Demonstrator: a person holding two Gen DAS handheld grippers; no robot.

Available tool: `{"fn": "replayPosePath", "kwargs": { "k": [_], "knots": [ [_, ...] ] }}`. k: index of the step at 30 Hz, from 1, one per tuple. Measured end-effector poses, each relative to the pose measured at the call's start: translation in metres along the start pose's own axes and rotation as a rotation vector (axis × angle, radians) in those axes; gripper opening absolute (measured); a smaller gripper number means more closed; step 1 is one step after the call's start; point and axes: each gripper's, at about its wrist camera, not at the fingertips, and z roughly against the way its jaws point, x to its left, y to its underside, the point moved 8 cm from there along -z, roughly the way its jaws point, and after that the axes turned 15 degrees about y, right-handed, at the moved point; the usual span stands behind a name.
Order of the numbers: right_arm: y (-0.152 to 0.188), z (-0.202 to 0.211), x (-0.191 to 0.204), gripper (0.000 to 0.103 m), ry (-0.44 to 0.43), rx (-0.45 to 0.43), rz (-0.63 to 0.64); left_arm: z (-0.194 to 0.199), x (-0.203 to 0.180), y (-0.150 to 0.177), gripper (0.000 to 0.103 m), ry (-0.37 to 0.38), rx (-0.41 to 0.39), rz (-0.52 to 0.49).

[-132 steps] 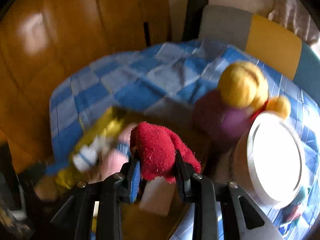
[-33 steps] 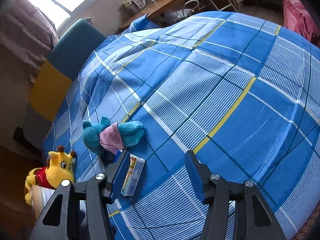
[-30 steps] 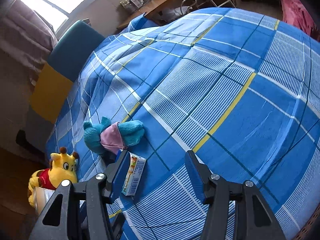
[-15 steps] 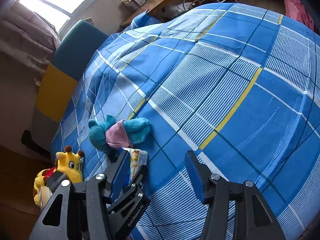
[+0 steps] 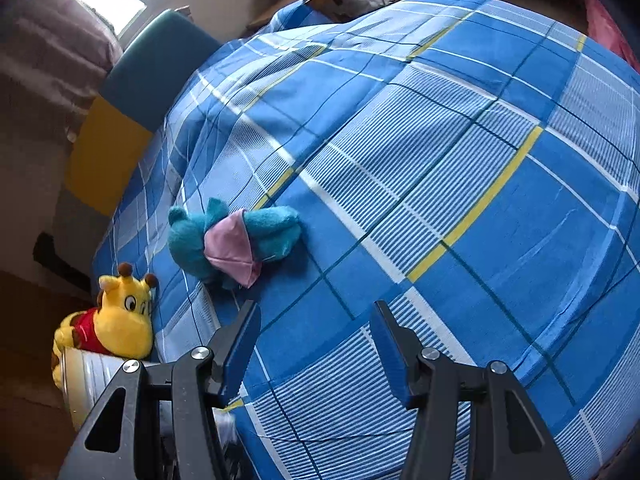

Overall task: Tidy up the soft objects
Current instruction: 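Grasp the blue Tempo tissue pack with the left gripper, then hold the tissue pack with the left gripper while the right gripper grasps the teal plush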

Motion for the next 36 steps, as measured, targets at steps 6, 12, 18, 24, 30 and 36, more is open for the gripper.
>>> {"fn": "replayPosePath", "kwargs": {
  "k": [6,12,18,24,30,36],
  "knots": [
    [0.001,-0.002,-0.003,0.057,0.031,-0.001,0.006,0.021,0.018,0.036,0.058,-0.069,-0.075,0.009],
    [-0.001,-0.003,-0.004,0.057,0.062,-0.014,0.02,0.019,0.024,0.04,0.057,-0.018,-0.102,0.039],
    [0.0,-0.005,-0.003,0.057,0.08,-0.013,0.039,0.018,0.02,0.04,0.057,-0.022,-0.117,0.028],
    [0.002,-0.009,-0.004,0.057,0.095,0.002,0.043,0.017,0.02,0.04,0.057,-0.012,-0.127,0.033],
    [0.004,-0.013,-0.003,0.057,0.119,0.007,0.066,0.017,0.02,0.041,0.056,-0.006,-0.133,0.035],
    [0.005,-0.019,-0.003,0.057,0.138,0.019,0.08,0.017,0.02,0.041,0.056,-0.004,-0.136,0.034]
  ]
}}
